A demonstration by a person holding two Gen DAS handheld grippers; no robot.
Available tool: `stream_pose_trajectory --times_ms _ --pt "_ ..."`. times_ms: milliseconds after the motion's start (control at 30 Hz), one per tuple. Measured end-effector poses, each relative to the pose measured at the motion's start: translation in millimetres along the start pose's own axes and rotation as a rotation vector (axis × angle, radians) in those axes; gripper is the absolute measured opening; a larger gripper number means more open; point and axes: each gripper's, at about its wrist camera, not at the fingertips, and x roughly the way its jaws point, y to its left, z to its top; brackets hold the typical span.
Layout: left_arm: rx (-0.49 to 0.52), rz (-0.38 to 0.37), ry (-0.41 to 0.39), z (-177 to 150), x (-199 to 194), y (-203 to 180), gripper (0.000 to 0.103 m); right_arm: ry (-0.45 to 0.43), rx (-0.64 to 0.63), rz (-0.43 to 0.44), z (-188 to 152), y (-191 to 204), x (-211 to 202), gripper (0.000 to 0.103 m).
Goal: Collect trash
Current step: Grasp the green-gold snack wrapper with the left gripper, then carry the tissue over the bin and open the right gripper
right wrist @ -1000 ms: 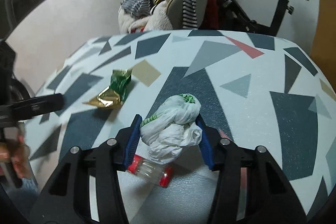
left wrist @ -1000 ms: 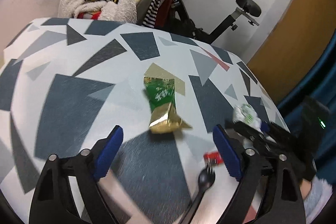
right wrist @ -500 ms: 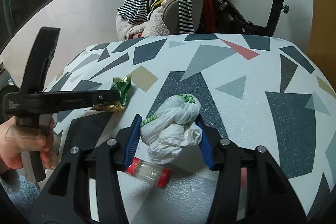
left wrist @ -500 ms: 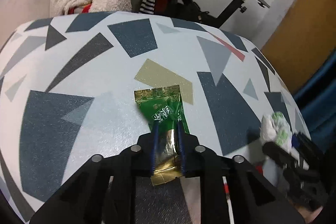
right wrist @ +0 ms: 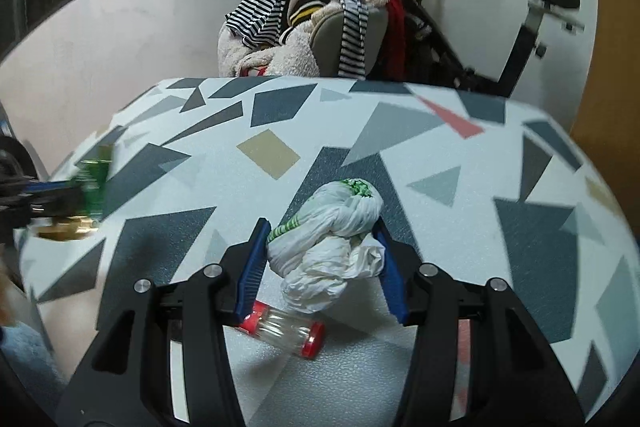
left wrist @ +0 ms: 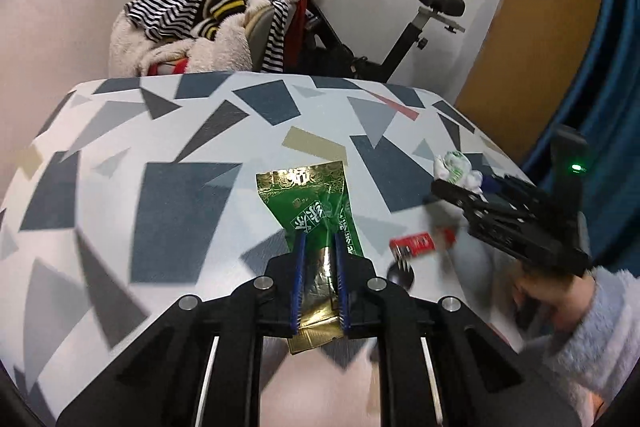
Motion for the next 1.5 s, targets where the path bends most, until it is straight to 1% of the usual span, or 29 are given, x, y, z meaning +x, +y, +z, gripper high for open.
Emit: stream_pose_trajectory --times_ms 67,167,267,467,600,633,700,800,1033,1167,1333,1500 --pt "0.003 -0.007 -0.012 -8.6 -22.0 0.1 0.014 -0.020 -0.013 -0.002 1.2 5.2 -11.4 0.052" --pt "0.039 -0.005 -0.036 -20.2 -50.1 -5.6 0.014 -0.044 -0.035 0.011 0.0 13.0 -32.7 0.052" --pt "0.062 -0.012 -0.060 -31.5 -72.9 -13.3 0.014 -0.052 -0.069 0.018 -2.7 20.6 -52.3 0.052" --pt "0.099 -0.047 -0.097 -62.6 -113.7 -36.6 0.014 -0.063 -0.080 0.048 -16.2 35.0 -90.7 0.052" --pt "0.123 -0.063 -0.110 -85.8 -130.3 -53.5 0.014 -0.052 -0.100 0.065 -35.6 46.2 -111.4 0.052" --pt "0.125 -0.067 -0.110 -90.9 -133.2 -56.0 0.014 -0.048 -0.101 0.074 -46.0 49.6 -119.7 0.052" --pt "0.128 -0.076 -0.109 -103.6 -139.2 -61.7 0.014 -0.045 -0.096 0.083 -54.3 53.3 -126.1 0.052" --pt "0.137 -0.081 -0.103 -120.4 -144.9 -68.8 0.014 -0.032 -0.085 0.115 -76.1 60.2 -138.8 0.052" --pt "0.111 -0.086 -0.086 -150.0 -150.6 -70.1 0.014 0.047 -0.125 0.187 -133.0 88.9 -150.6 0.052" --pt "0.076 -0.081 -0.084 -162.4 -153.3 -64.2 0.014 0.108 -0.129 0.245 -158.2 103.2 -146.3 0.052" --pt "0.093 -0.051 -0.081 -175.4 -155.8 -63.8 0.014 0.190 -0.192 0.285 -172.8 123.8 -135.8 0.052" --pt "0.092 -0.037 -0.077 -184.5 -155.4 -60.0 0.014 0.229 -0.205 0.281 -182.4 132.8 -128.4 0.052"
